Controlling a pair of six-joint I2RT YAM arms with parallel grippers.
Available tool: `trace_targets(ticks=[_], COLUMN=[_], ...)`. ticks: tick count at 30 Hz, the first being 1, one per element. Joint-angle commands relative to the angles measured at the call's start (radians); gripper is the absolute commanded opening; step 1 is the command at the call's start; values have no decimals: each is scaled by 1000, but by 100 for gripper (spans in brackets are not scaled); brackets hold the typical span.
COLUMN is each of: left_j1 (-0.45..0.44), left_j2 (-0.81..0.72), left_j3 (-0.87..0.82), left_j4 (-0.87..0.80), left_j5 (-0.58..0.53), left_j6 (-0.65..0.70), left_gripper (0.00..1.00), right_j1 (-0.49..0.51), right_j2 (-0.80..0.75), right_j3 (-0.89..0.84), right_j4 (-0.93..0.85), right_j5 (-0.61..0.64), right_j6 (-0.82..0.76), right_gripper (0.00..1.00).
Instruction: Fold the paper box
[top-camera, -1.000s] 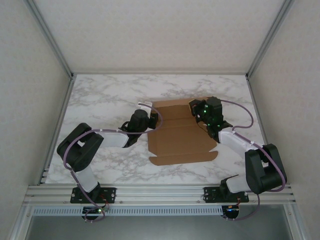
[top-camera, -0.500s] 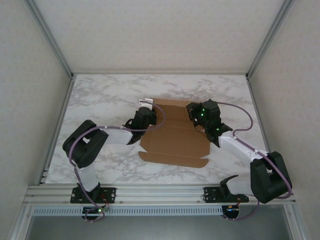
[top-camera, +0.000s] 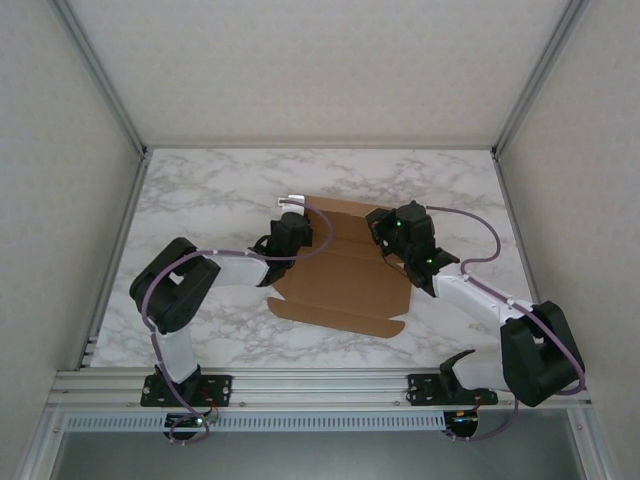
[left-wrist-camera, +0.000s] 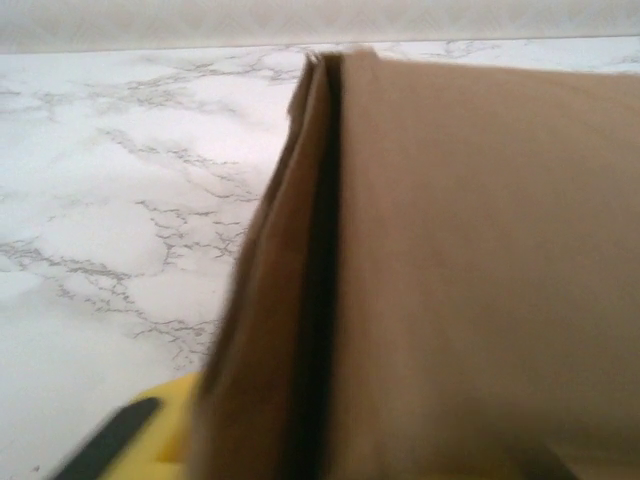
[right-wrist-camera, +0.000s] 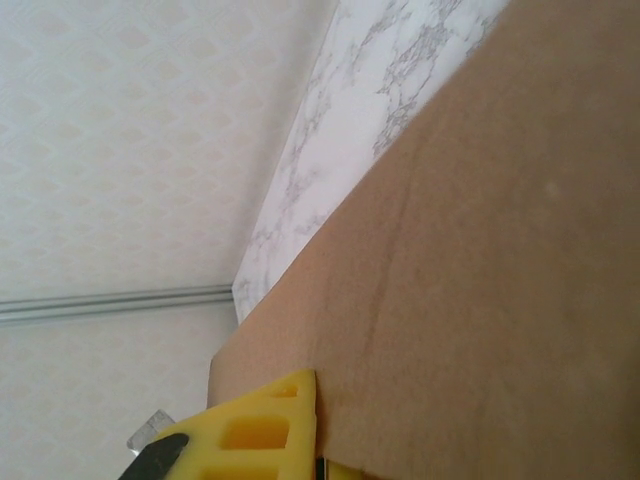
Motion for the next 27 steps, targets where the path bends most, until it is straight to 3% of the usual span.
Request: trace_targets(ticks=[1,6,11,22,27], left_j1=[12,15,21,53,124], left_j2=[19,-32,-129,-409,-514], left_j3=[4,-39,-84,-140,-120], left_j4=[-40,-22,-25,-181,-212], left_j5=[-78,-41,66,170,258], left_j6=[-36,-25,-13,-52,-132], left_gripper=[36,54,63,65,65], right_j1=[9,3,-11,-28,-28], right_j2=[32,56,74,125,141], right_j3=[12,-2,10,84,83], right_j4=[-90,-67,-69,-76,-54], right_j5=[31,36,34,4,-20], right_j6=[-75,-90,-99,-116,-122], right_gripper=[7,6,6,6,6])
